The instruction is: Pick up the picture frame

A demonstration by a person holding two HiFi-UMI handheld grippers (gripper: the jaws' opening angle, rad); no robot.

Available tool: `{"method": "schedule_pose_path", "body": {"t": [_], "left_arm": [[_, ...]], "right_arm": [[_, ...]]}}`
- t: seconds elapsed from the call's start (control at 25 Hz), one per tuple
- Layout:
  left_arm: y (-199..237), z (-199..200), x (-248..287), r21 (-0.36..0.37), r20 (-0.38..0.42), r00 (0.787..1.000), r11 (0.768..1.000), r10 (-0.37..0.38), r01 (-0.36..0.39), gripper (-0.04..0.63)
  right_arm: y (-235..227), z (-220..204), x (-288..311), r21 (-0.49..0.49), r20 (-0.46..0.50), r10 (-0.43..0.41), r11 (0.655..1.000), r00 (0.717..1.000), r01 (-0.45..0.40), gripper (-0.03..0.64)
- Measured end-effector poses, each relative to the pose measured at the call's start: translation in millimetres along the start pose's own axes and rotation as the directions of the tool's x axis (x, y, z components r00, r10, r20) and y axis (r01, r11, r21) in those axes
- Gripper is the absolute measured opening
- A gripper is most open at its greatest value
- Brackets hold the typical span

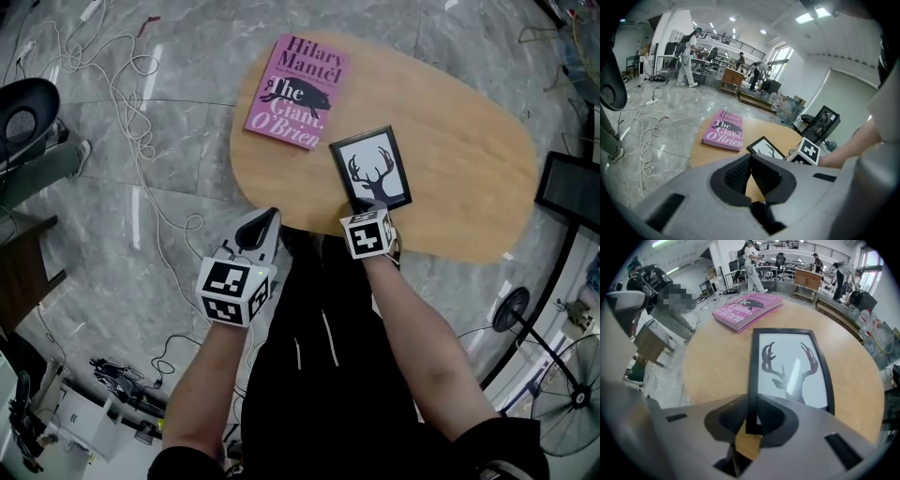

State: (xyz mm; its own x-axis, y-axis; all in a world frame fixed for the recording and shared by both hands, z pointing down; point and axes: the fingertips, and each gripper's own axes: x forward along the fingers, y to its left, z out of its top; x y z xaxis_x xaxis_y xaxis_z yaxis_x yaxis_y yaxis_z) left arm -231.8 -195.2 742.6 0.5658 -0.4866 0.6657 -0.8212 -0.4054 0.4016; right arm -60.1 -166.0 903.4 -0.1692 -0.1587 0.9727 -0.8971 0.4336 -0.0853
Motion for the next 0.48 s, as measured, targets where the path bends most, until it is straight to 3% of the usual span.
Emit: {"method": "schedule_pose_path", "body": {"t": [0.2, 0.48], "left_arm": [[4.2, 8.6, -8.7, 0.007, 0.003, 1.000, 1.000, 0.017, -0.017, 0.008], [-12.8, 41.8, -27.7, 0.019, 0.035, 0.999, 1.000, 0.012, -0.012, 0.009]], "right_arm": [[-0.7, 4.1, -2.9, 0.079, 0.029, 0.047, 0.996, 0.998, -0.049, 0.064], [-1.0, 26.0, -58.6, 0.154, 0.134, 0.114, 0.979, 0.984, -0.134, 0.066]]}}
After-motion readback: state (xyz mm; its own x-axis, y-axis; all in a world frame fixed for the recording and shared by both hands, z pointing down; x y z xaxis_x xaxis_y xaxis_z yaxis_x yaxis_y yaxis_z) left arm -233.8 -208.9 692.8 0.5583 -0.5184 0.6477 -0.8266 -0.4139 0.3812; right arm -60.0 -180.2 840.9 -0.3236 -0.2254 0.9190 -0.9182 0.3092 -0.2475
